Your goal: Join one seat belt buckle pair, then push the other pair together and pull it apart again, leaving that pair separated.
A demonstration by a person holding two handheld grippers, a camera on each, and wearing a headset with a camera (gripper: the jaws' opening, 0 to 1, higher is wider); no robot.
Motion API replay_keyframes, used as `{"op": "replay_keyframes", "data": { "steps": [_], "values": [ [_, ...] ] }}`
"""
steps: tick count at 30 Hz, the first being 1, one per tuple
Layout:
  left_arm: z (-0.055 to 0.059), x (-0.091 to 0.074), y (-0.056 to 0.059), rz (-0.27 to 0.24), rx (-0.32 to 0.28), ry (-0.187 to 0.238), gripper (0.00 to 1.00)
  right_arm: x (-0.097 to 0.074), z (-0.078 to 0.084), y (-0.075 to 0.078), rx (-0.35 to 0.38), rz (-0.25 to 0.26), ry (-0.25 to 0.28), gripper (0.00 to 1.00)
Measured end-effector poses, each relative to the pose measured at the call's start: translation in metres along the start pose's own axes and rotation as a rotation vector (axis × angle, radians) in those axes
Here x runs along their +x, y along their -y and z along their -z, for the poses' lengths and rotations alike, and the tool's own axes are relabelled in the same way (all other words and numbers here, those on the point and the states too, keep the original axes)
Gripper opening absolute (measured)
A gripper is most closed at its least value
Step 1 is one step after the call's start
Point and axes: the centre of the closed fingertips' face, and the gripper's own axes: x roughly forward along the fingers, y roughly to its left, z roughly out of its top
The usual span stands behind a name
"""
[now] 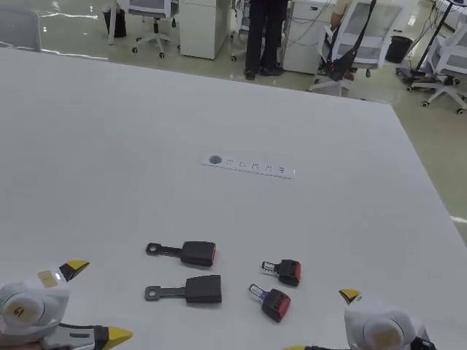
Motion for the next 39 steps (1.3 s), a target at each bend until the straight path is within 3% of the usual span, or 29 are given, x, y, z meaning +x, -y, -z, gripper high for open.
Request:
{"op": "replay_keyframes", "data": {
  "steps": [9,18,23,30,36,39],
  "values": [
    [-0.002,0.002,0.009,0.010,0.014,-0.016,0.97,-0.002,0.006,0.000,0.005,0.003,-0.008,0.92],
    [0.005,0.004,0.010,0.016,0.026,-0.043,0.96,0.000,0.007,0.008,0.010,0.008,-0.007,0.92],
    [0.009,0.005,0.018,0.028,0.051,-0.066,0.96,0.001,0.010,0.008,0.009,0.007,-0.011,0.91],
    [0.010,0.003,0.012,0.000,0.038,-0.065,0.97,0.006,0.015,0.005,-0.014,-0.009,-0.006,0.89],
    [0.013,0.004,0.018,0.022,0.045,-0.090,0.97,0.007,0.016,0.001,-0.013,-0.022,-0.019,0.89],
    [0.017,0.006,0.013,0.025,0.040,-0.089,0.97,0.007,0.012,0.001,-0.005,-0.018,-0.013,0.88]
  ]
}}
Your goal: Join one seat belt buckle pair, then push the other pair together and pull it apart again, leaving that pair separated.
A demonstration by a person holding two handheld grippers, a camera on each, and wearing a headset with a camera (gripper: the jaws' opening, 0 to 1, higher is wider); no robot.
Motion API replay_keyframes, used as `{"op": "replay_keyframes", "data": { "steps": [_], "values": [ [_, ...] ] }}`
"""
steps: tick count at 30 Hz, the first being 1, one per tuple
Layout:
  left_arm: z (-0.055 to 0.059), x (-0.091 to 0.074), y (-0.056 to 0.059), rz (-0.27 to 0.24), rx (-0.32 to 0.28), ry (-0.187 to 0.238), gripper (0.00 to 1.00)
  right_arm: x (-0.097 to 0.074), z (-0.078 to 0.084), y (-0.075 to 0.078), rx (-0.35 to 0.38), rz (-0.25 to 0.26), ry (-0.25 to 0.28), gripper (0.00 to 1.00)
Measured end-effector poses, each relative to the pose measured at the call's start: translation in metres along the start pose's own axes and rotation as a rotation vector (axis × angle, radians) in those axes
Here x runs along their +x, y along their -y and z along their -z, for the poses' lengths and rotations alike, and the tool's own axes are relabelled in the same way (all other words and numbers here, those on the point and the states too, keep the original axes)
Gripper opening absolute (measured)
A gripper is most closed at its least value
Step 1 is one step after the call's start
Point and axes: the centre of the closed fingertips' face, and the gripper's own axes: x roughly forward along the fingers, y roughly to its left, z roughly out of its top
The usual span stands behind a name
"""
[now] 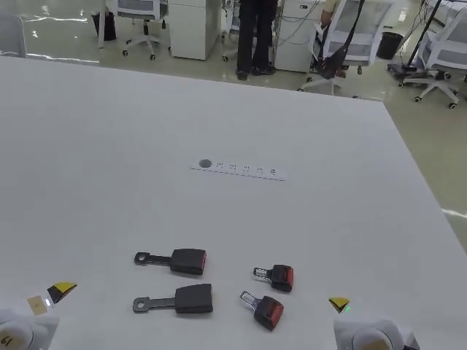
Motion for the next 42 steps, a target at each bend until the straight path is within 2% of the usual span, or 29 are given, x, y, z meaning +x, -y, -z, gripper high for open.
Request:
{"op": "replay_keyframes", "data": {
  "steps": [3,8,11,14,15,17,21,22,24,26,28,30,33,39,42],
  "values": [
    [0.000,-0.001,-0.002,0.002,-0.016,0.005,0.98,0.001,-0.004,0.001,0.024,0.000,0.011,0.88],
    [-0.001,-0.002,-0.005,0.000,-0.040,-0.003,0.95,0.003,-0.005,0.003,0.009,0.003,0.001,0.85],
    [0.004,-0.002,-0.007,0.006,-0.008,-0.028,0.94,0.004,-0.003,0.005,-0.003,0.011,-0.009,0.84],
    [0.006,-0.001,-0.002,0.014,0.051,-0.058,0.94,0.008,-0.001,0.005,-0.008,0.014,-0.017,0.83],
    [0.011,-0.002,-0.006,0.009,0.075,-0.093,0.94,0.010,0.003,0.005,-0.015,0.012,-0.027,0.82],
    [0.013,0.000,-0.008,0.016,0.063,-0.099,0.92,0.014,0.010,0.004,-0.027,0.005,-0.049,0.80],
    [0.005,0.004,-0.009,0.014,0.078,-0.106,0.90,0.018,0.014,0.005,-0.035,0.002,-0.062,0.78],
    [0.004,0.005,-0.009,0.014,0.099,-0.125,0.89,0.018,0.012,0.005,-0.034,-0.003,-0.065,0.77],
    [-0.001,0.008,-0.009,0.018,0.104,-0.128,0.87,0.020,0.012,0.005,-0.031,-0.010,-0.065,0.75],
    [-0.001,0.012,-0.009,0.031,0.099,-0.137,0.84,0.023,0.011,0.005,-0.031,-0.013,-0.072,0.73],
    [0.001,0.017,-0.010,0.044,0.091,-0.170,0.80,0.024,0.010,0.005,-0.026,-0.020,-0.076,0.71],
    [0.002,0.021,-0.009,0.050,0.080,-0.176,0.80,0.027,0.009,0.005,-0.028,-0.024,-0.078,0.70],
    [-0.005,0.027,-0.003,0.067,0.095,-0.177,0.79,0.030,0.005,0.005,-0.038,-0.034,-0.074,0.67],
    [-0.004,0.043,0.002,0.102,0.118,-0.191,0.79,0.037,0.000,0.005,-0.043,-0.047,-0.067,0.65],
    [-0.008,0.050,0.005,0.122,0.134,-0.213,0.76,0.042,-0.001,0.004,-0.061,-0.059,-0.069,0.63]
  ]
}}
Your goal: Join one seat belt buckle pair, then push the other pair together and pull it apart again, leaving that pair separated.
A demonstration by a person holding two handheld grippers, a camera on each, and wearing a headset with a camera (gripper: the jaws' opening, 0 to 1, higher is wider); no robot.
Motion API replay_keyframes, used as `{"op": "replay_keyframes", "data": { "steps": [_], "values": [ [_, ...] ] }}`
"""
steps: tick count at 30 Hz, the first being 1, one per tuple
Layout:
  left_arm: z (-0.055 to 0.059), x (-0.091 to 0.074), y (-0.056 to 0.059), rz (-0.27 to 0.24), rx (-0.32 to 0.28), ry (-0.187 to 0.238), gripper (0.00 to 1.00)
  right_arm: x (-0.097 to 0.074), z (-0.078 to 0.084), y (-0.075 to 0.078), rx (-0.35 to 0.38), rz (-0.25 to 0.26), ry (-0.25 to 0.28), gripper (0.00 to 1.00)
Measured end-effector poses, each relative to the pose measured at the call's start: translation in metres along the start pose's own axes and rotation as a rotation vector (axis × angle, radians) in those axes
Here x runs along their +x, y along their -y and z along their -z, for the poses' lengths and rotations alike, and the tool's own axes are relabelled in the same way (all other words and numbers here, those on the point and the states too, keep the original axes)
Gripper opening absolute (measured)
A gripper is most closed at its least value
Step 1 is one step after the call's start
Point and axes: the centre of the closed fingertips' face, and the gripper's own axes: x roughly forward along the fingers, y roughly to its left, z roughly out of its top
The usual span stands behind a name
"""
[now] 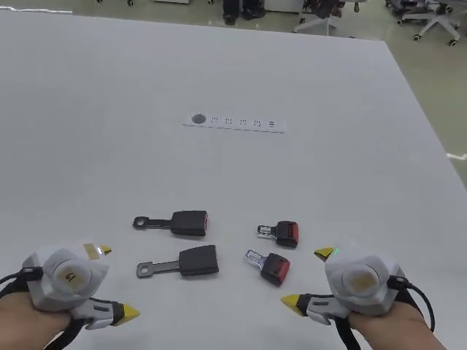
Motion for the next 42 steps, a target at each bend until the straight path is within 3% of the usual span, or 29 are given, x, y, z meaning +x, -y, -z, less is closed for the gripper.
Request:
{"op": "replay_keyframes", "data": {
  "steps": [5,13,17,23,29,42],
  "values": [
    [-0.013,0.012,0.001,0.017,0.054,0.001,0.74,0.004,-0.004,0.000,-0.022,-0.012,-0.003,0.60],
    [-0.033,0.032,0.001,0.038,0.083,-0.008,0.69,0.017,-0.010,0.001,-0.047,-0.039,-0.013,0.56],
    [-0.042,0.040,0.001,0.060,0.130,-0.021,0.62,0.024,-0.015,-0.001,-0.057,-0.054,-0.016,0.54],
    [-0.056,0.051,-0.008,0.072,0.100,-0.028,0.57,0.032,-0.018,-0.002,-0.062,-0.067,-0.032,0.48],
    [-0.071,0.062,-0.001,0.112,0.150,-0.015,0.55,0.040,-0.015,-0.001,-0.061,-0.078,-0.047,0.46],
    [-0.084,0.080,0.018,0.211,0.245,-0.046,0.52,0.061,-0.011,0.000,-0.068,-0.117,-0.079,0.43]
  ]
}}
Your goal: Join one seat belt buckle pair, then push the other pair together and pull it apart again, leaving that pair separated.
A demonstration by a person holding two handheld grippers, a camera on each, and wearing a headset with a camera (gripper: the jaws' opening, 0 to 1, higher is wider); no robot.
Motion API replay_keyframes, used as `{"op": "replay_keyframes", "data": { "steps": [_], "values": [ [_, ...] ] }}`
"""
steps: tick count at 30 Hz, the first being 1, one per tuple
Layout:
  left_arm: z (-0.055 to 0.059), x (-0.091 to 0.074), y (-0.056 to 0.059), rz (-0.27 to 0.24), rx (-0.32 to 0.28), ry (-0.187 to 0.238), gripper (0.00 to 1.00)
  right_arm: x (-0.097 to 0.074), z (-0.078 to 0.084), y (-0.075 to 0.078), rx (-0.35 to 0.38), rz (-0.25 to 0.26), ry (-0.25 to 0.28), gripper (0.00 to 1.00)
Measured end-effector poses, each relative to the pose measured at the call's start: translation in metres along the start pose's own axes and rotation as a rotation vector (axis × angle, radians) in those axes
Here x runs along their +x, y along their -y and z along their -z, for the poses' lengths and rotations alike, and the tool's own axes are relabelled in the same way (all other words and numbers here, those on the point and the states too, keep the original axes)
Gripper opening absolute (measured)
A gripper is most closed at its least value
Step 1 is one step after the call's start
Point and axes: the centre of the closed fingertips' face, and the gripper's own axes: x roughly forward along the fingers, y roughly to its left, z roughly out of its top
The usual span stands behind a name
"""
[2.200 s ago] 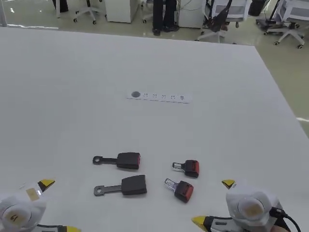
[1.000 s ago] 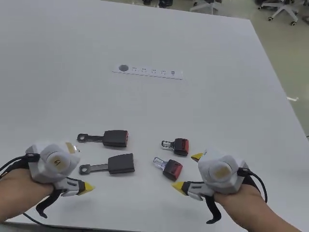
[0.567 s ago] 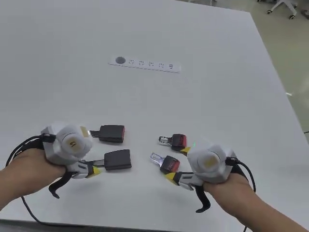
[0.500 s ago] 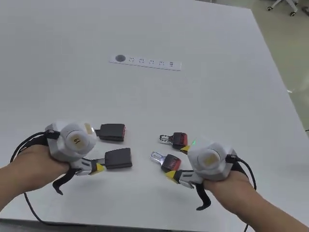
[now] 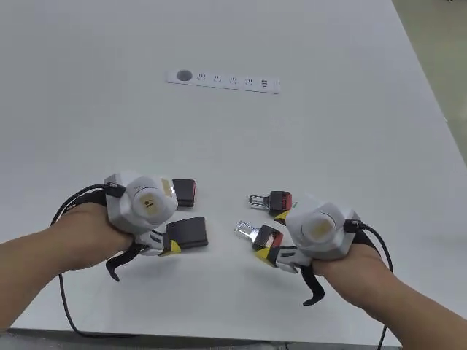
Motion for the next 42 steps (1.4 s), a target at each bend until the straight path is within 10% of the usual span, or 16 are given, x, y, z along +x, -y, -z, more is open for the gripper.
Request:
{"op": "replay_keyframes", "data": {
  "steps": [30,42],
  "values": [
    [0.003,0.024,0.013,0.062,0.064,-0.033,0.35,0.015,0.019,-0.003,-0.094,-0.099,-0.044,0.33],
    [0.004,0.024,0.020,0.133,0.240,-0.071,0.35,0.010,0.027,-0.008,-0.187,-0.161,-0.080,0.33]
  ]
}}
